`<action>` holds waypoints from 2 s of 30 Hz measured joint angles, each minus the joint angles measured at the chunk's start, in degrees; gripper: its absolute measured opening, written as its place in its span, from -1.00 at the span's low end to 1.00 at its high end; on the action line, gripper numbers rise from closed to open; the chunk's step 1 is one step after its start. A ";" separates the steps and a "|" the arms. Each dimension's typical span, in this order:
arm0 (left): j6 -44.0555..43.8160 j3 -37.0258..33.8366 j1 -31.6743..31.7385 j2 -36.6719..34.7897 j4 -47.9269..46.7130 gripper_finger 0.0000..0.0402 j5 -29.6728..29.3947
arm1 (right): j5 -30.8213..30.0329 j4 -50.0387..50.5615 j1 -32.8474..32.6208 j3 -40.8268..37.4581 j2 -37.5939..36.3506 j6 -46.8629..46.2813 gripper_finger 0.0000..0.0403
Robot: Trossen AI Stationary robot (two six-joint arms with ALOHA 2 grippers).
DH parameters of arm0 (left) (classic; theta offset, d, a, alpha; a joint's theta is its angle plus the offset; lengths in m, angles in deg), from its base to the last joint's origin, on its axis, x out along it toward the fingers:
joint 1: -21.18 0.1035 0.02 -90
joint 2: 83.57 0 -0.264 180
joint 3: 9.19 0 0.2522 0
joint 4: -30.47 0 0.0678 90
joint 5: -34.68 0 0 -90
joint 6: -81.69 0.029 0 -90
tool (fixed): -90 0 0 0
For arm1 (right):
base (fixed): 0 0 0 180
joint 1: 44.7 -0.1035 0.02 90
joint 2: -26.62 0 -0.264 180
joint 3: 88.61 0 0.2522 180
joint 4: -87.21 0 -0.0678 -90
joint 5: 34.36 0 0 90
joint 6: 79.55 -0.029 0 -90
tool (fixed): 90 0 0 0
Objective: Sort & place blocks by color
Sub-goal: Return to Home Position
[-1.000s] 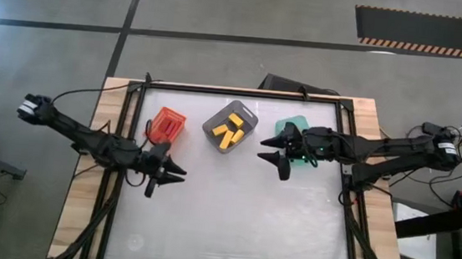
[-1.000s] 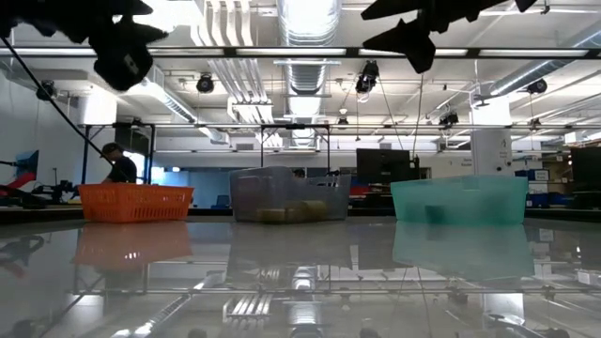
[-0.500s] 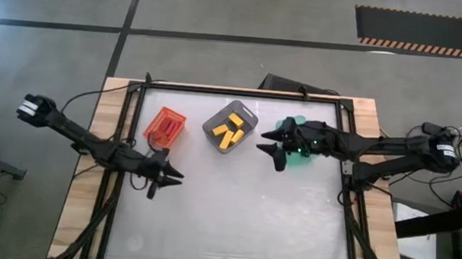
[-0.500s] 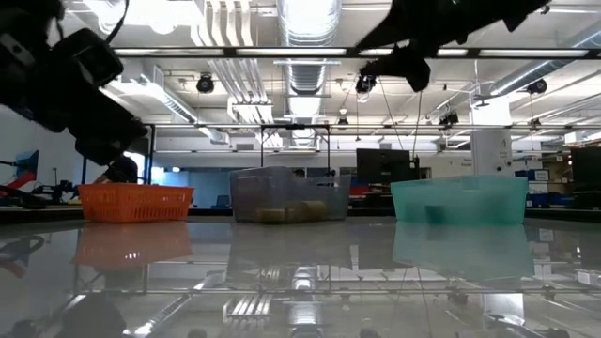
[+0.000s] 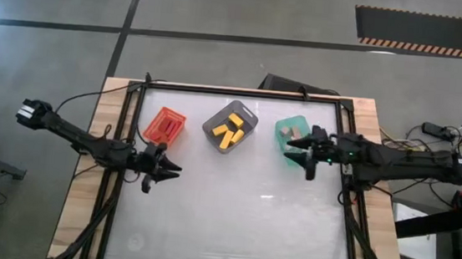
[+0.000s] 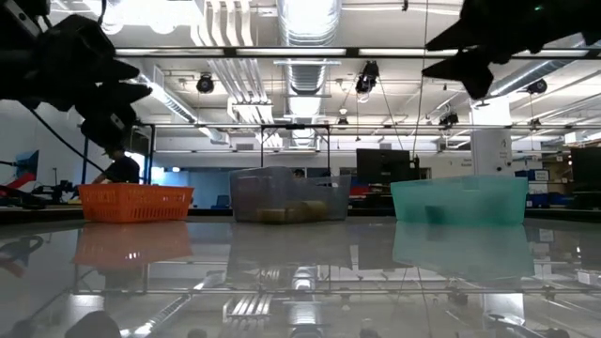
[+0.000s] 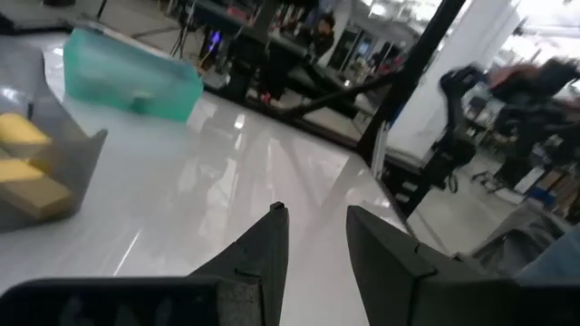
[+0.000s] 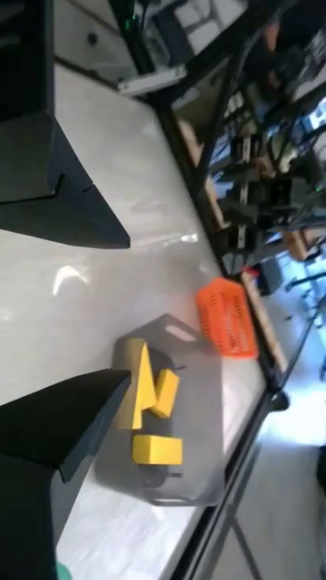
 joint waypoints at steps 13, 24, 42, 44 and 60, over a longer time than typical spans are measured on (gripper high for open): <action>0.01 -0.40 6.35 -11.94 -9.19 -0.52 0.02 | -0.12 1.82 0.09 -3.32 -17.86 0.00 0.09; 0.01 -0.49 18.01 -20.79 -8.65 -0.52 -0.04 | -0.12 1.71 0.09 -13.12 -30.04 0.00 0.09; 0.03 -0.60 17.96 -31.15 -6.15 -0.52 0.04 | 2.83 -7.62 -0.57 -26.17 -33.85 0.02 0.09; 0.02 -0.60 17.96 -30.75 -5.52 -0.52 0.01 | 2.90 -6.22 -0.57 -26.20 -33.85 0.02 0.09; 0.01 -0.62 17.94 -29.34 -6.02 -0.52 0.02 | 2.85 -6.79 -0.57 -26.22 -32.60 0.02 0.09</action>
